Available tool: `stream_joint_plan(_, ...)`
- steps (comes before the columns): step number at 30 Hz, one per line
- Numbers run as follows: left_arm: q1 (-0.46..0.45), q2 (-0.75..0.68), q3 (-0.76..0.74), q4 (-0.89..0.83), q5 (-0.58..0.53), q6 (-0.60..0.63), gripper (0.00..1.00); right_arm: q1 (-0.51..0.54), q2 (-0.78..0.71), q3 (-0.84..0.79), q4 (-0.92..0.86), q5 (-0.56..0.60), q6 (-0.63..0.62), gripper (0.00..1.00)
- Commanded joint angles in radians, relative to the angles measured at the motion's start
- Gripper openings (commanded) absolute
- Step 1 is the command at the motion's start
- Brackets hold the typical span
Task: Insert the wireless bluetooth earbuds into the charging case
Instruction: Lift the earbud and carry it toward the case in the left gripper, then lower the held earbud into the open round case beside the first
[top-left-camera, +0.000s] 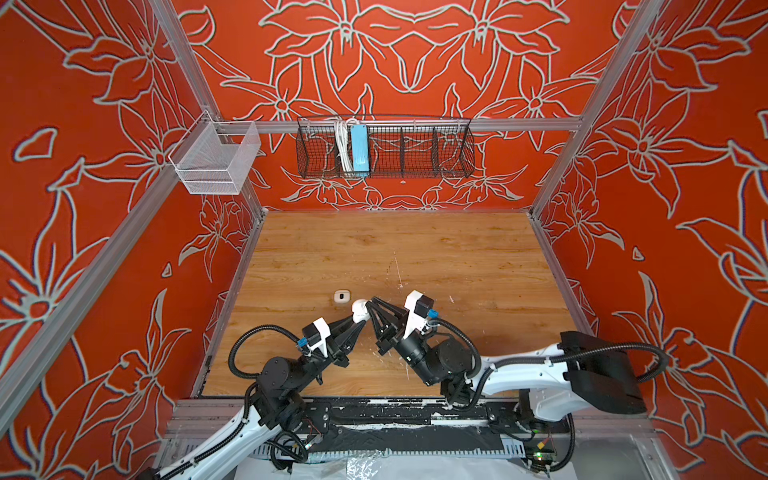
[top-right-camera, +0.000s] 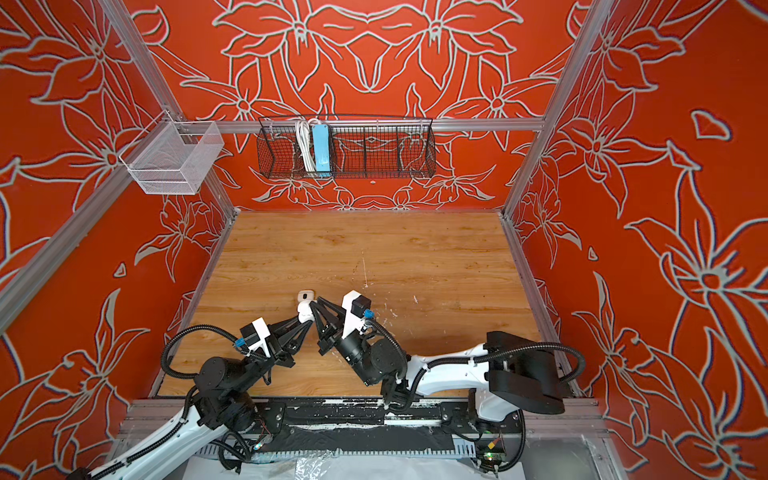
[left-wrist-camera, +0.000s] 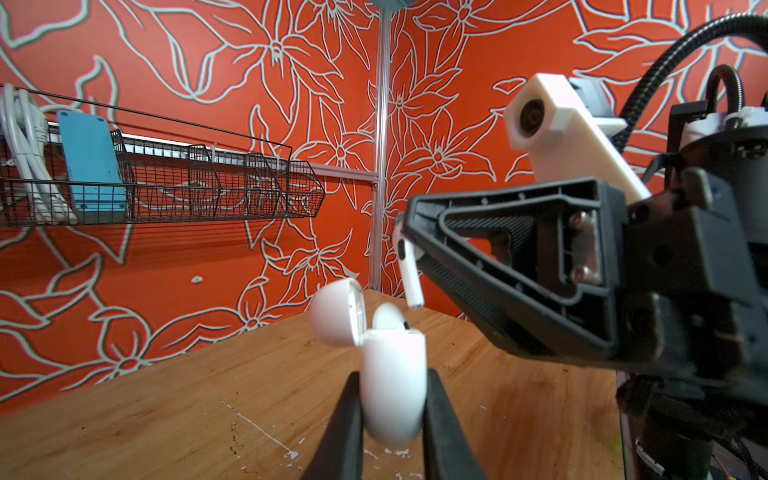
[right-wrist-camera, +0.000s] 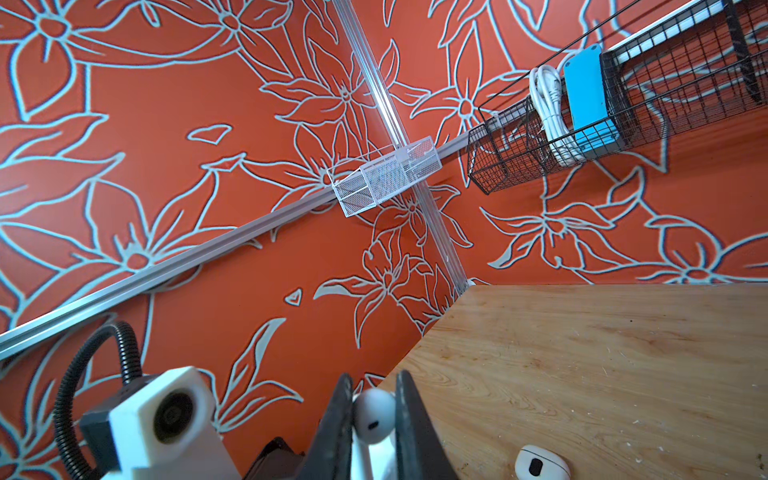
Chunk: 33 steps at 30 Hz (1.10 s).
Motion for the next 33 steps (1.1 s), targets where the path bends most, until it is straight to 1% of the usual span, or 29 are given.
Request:
stream_joint_plan(1, -0.007, -0.013, -0.011, 0.007, -0.012, -0.008, 0.00, 0.008, 0.019, 0.033, 0.063, 0.027, 0.004, 0.10)
stream_joint_plan(8, -0.007, -0.008, -0.011, 0.009, -0.016, -0.006, 0.00, 0.010, 0.029, 0.045, 0.054, 0.008, 0.015, 0.10)
stream_joint_plan(22, -0.007, -0.024, -0.017, 0.013, -0.013, -0.005, 0.00, 0.012, 0.060, 0.029, 0.089, 0.029, 0.023, 0.09)
stream_joint_plan(33, -0.007, -0.037, -0.019, 0.004, -0.020, -0.005, 0.00, 0.035, 0.099, 0.008, 0.123, 0.048, 0.020, 0.07)
